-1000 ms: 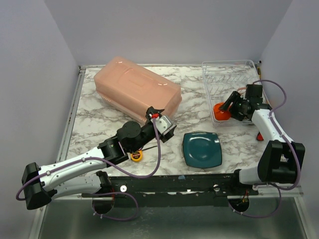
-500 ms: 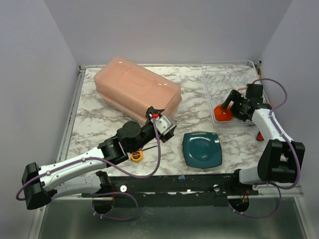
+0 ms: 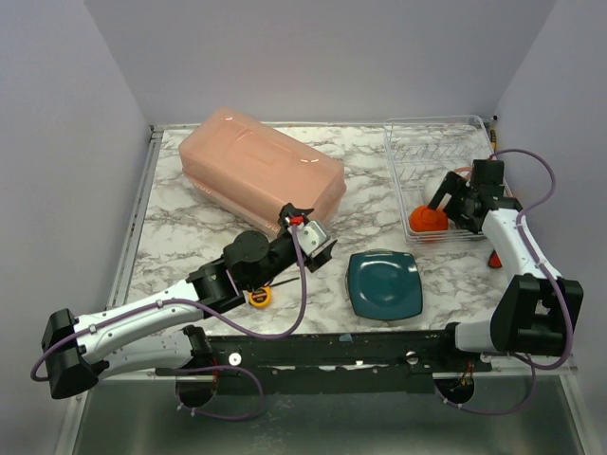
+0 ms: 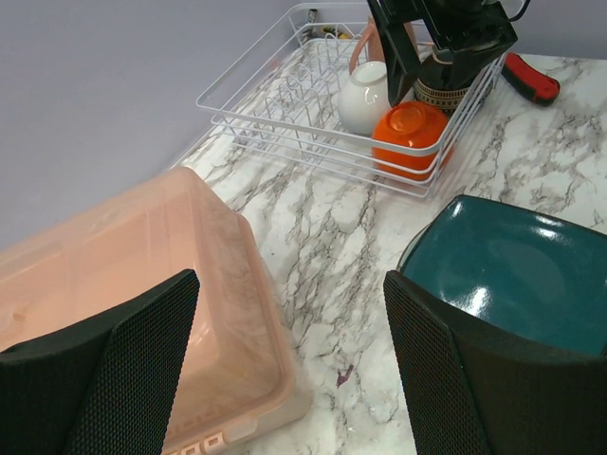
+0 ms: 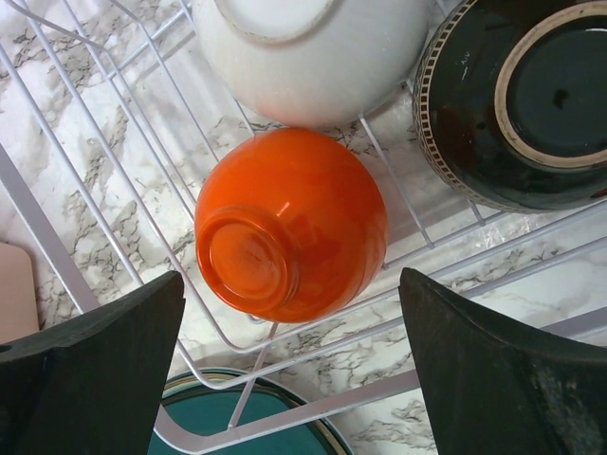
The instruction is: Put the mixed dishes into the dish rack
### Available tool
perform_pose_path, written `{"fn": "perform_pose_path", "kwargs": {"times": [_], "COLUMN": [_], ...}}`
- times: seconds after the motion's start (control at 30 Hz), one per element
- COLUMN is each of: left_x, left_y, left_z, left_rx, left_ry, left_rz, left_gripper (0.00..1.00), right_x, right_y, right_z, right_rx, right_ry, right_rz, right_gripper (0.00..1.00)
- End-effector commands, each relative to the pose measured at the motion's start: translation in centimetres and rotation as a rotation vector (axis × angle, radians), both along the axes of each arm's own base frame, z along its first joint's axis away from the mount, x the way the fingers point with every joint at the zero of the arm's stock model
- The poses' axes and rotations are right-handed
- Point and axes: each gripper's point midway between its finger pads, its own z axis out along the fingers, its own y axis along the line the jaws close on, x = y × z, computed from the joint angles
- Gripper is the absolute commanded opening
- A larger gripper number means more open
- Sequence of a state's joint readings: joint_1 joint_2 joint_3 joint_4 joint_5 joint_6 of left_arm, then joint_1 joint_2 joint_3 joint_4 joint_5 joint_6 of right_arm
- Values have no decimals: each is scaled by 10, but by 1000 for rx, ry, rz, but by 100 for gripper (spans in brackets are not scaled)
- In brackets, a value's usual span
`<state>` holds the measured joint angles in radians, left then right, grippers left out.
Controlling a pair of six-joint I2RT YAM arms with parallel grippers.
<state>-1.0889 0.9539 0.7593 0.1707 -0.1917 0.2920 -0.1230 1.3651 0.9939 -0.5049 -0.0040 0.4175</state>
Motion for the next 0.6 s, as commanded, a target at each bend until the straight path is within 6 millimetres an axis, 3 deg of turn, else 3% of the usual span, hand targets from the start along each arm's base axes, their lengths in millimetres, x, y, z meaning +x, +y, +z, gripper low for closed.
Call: {"fn": "perform_pose_path", "kwargs": {"times": [0.0,0.13,0.3,0.33,0.5,0.57], "left_x": [-5,-5,-4,-5,-5,-5], "left_y": [-6,-7,-6,-6,-6,-6], "left_z": [8,7,7,7,8,9], "left_rx": [-17,-15,-11,-13,-15,-16], "left_ry": [3,7,2,1,0,0], "left_rz": [-29,-32,-27,-29,-31,-31], "left_gripper": [80,80,80,80,80,80], "right_x": [-5,7,2,0,-7,-7], "right_y": [8,18,11,8,-5,-3], "right_z": [-1,-9,-33,-38,-51,-55], "right_rx": [33,89,72,67,98,133], "right_ry": [32,5,79,91,100,105], "right_rz": [26,46,3,-13,-88,-84], "right_gripper": [93,77,76,72,30,21]}}
